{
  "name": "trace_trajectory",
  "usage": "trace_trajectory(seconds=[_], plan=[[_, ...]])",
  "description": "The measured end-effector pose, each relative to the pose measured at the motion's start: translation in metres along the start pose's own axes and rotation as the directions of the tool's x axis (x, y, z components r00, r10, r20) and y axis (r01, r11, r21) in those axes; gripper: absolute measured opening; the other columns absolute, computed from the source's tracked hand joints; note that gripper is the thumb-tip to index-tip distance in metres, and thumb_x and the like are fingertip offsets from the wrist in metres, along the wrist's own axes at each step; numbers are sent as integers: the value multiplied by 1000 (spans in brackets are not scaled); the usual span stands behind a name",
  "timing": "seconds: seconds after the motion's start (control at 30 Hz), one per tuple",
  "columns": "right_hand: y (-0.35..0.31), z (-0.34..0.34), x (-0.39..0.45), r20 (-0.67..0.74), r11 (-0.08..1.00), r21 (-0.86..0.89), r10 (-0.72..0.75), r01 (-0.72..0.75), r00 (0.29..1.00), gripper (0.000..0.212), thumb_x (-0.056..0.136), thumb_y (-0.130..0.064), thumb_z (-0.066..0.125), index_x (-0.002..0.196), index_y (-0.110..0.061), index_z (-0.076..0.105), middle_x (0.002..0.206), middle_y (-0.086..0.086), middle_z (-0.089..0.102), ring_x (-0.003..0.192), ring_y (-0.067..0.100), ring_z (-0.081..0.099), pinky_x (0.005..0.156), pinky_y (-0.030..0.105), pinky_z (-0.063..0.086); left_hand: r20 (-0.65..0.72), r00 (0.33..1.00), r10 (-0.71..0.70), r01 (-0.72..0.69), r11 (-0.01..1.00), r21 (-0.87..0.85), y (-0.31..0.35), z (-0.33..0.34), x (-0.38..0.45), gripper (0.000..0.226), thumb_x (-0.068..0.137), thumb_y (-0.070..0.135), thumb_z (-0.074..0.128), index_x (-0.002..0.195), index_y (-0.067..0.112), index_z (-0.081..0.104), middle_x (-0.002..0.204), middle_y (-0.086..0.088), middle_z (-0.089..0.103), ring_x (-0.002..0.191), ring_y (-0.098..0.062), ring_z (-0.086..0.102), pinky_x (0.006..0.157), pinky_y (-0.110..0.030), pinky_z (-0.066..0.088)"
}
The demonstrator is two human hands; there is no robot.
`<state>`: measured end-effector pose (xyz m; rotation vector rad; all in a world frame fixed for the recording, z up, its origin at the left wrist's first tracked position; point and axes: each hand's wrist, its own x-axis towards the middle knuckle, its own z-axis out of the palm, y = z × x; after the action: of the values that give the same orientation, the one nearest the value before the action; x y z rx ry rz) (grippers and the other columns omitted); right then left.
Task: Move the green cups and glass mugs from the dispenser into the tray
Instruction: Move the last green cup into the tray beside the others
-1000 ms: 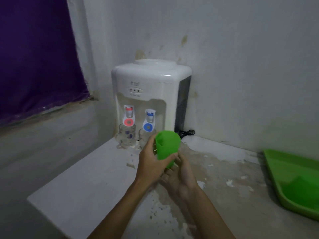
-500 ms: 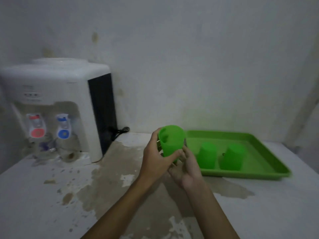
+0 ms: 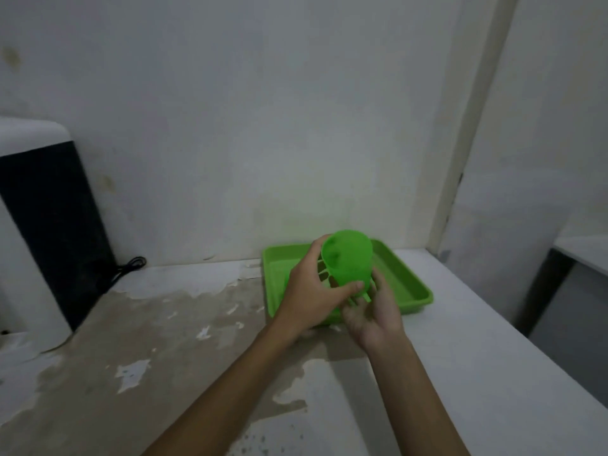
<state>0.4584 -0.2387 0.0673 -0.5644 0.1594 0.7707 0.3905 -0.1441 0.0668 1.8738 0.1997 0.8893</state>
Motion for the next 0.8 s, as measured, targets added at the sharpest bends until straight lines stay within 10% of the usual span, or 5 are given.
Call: trace_trajectory(seconds=[0.13, 0.43, 0.67, 0.8], plan=[[-25, -20, 5, -125, 987, -45, -157, 152, 980, 33, 97, -35, 63, 119, -11, 65, 114, 12, 66, 98, 26, 64, 71, 36, 59, 90, 996, 26, -41, 985, 169, -5, 10, 7, 77, 71, 14, 90, 140, 20, 56, 125, 7, 68, 112, 5, 62, 92, -10, 48], [-60, -43, 27, -276, 742, -370, -663, 559, 696, 26, 91, -22, 73, 117, -18, 73, 110, 4, 74, 105, 27, 70, 83, 42, 61, 198, 978, 59, -170, 775, 608, -20, 26, 28, 51, 87, 38, 74, 136, 28, 62, 139, 0, 60, 125, -22, 57, 113, -42, 39], [-70, -51, 51, 78, 198, -754, -920, 627, 384, 42, 88, -11, 76, 129, -10, 69, 136, 11, 62, 130, 24, 56, 113, 34, 41, 257, 954, -157, -127, 561, 818, -46, 38, 35, 73, 90, 63, 58, 155, 42, 34, 164, -5, 37, 152, -20, 32, 125, -58, 6], [-68, -53, 68, 296, -65, -854, -877, 516, 379, 45, 87, -13, 77, 131, -11, 69, 142, 13, 57, 133, 28, 51, 106, 17, 30, 246, 959, -143, -140, 517, 844, -52, 42, 35, 74, 89, 66, 55, 156, 45, 29, 163, -5, 38, 148, -21, 39, 124, -61, 4]])
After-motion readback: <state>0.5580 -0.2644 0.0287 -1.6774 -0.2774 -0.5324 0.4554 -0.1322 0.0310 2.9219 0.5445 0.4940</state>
